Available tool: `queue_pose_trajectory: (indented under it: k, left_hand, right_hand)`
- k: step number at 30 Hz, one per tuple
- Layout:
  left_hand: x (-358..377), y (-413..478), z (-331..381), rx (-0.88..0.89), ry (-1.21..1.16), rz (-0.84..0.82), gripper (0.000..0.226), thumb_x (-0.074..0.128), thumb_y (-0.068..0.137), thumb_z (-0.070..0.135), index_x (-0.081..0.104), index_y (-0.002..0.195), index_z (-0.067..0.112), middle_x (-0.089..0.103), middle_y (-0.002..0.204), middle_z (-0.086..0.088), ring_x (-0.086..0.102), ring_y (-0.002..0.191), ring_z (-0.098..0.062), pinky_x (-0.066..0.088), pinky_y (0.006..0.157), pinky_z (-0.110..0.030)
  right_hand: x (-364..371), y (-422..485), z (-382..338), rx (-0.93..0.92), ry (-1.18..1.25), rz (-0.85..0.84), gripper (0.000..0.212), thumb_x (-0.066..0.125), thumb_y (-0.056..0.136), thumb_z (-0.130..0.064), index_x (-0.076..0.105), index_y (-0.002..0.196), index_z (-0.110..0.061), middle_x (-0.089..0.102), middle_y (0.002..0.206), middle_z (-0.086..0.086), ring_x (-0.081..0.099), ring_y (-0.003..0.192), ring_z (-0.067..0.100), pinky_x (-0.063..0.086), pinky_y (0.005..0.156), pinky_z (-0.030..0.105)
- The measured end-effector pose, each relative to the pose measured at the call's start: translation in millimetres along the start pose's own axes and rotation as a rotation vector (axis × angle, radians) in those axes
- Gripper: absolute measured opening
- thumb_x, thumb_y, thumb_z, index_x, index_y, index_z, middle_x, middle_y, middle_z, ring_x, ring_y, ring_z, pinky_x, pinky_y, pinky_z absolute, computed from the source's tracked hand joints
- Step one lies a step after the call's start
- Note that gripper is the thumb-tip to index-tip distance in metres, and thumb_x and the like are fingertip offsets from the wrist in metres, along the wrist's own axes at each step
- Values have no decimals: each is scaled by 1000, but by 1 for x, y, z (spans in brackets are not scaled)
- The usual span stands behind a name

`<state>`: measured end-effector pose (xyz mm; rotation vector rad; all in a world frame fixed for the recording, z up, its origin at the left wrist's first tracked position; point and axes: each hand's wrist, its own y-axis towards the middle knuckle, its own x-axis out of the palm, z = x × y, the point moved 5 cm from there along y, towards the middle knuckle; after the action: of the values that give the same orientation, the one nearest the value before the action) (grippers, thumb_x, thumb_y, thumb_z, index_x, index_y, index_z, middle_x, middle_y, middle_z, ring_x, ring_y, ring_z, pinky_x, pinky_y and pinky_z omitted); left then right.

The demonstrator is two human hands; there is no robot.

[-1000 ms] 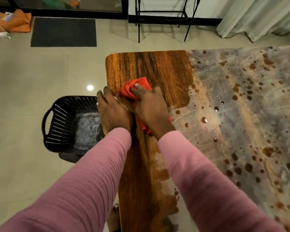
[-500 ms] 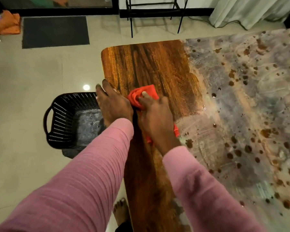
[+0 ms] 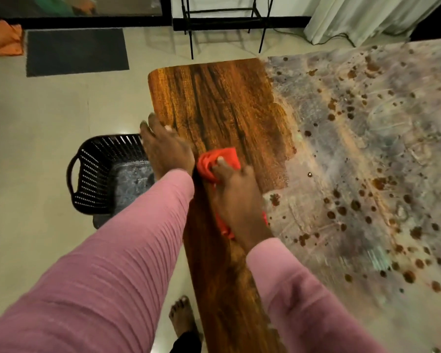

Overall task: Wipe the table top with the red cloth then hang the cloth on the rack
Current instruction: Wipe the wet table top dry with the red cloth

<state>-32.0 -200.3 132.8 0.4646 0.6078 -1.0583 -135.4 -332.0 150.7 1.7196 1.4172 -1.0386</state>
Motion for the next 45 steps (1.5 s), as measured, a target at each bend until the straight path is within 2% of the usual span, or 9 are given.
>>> queue_pose_trajectory:
  k: [5, 11, 17, 21, 26, 29, 33, 39, 45]
  left_hand:
    - [-37, -85, -23, -85, 20, -25, 44, 35, 95, 19, 36, 138, 9, 37, 144, -21, 38, 130, -38, 35, 105, -51]
    - [-61, -171, -41, -164, 67, 11, 41, 33, 98, 23, 40, 135, 9, 39, 143, -20, 39, 129, -39, 35, 104, -52]
    - [-56, -180, -42, -157, 124, 16, 41, 35, 98, 20, 40, 137, 7, 39, 143, -21, 36, 132, -37, 28, 109, -50]
    - [-53, -179, -43, -133, 155, 17, 41, 30, 100, 21, 38, 138, 7, 37, 144, -21, 36, 132, -38, 28, 109, -51]
    - [-49, -179, -45, -101, 169, 34, 41, 34, 97, 16, 38, 136, 6, 39, 141, -22, 39, 128, -40, 31, 106, -51]
    - [-50, -178, -41, -74, 186, 30, 42, 31, 97, 19, 38, 136, 7, 40, 140, -22, 39, 127, -40, 31, 106, -51]
    - [-50, -179, -42, -69, 200, 35, 43, 33, 95, 16, 38, 136, 7, 40, 140, -21, 39, 127, -39, 30, 106, -50]
    - [-48, -178, -46, -68, 188, 24, 43, 28, 97, 23, 36, 137, 11, 39, 141, -18, 39, 128, -37, 32, 106, -50]
    - [-48, -179, -44, -65, 162, -13, 43, 27, 97, 22, 36, 137, 8, 37, 143, -19, 38, 130, -36, 30, 108, -49]
  right_hand:
    - [-44, -3, 73, 120, -106, 23, 34, 48, 88, -33, 50, 121, -40, 56, 92, -4, 57, 78, 22, 49, 71, 29]
    - [-45, -14, 74, 316, -103, 82, 38, 54, 87, -20, 58, 123, -29, 62, 119, 7, 55, 89, 27, 48, 72, 30]
    - [-20, -76, 36, -112, -71, -93, 42, 53, 86, -18, 56, 126, -31, 54, 136, -5, 53, 97, 28, 52, 79, 35]
    - [-60, -58, 96, 182, 19, 67, 28, 50, 92, -24, 61, 116, -34, 60, 115, 8, 57, 79, 22, 52, 68, 33]
    - [-66, -59, 116, 396, -18, 146, 37, 51, 88, -19, 58, 122, -32, 54, 111, 13, 56, 85, 28, 46, 86, 29]
    - [-36, -97, 71, 222, -15, 69, 37, 45, 93, -30, 53, 129, -34, 56, 125, 2, 40, 72, 9, 39, 78, 22]
    - [-35, -140, 51, -131, 23, -73, 35, 55, 84, -32, 66, 116, -25, 60, 129, -6, 51, 92, 27, 49, 75, 31]
    - [-85, -108, 153, 309, -12, 97, 36, 56, 89, -19, 59, 124, -30, 59, 113, 13, 56, 92, 31, 47, 90, 40]
    - [-42, -162, 73, 129, 42, -34, 42, 47, 86, -24, 59, 126, -25, 57, 131, 2, 50, 112, 27, 43, 92, 34]
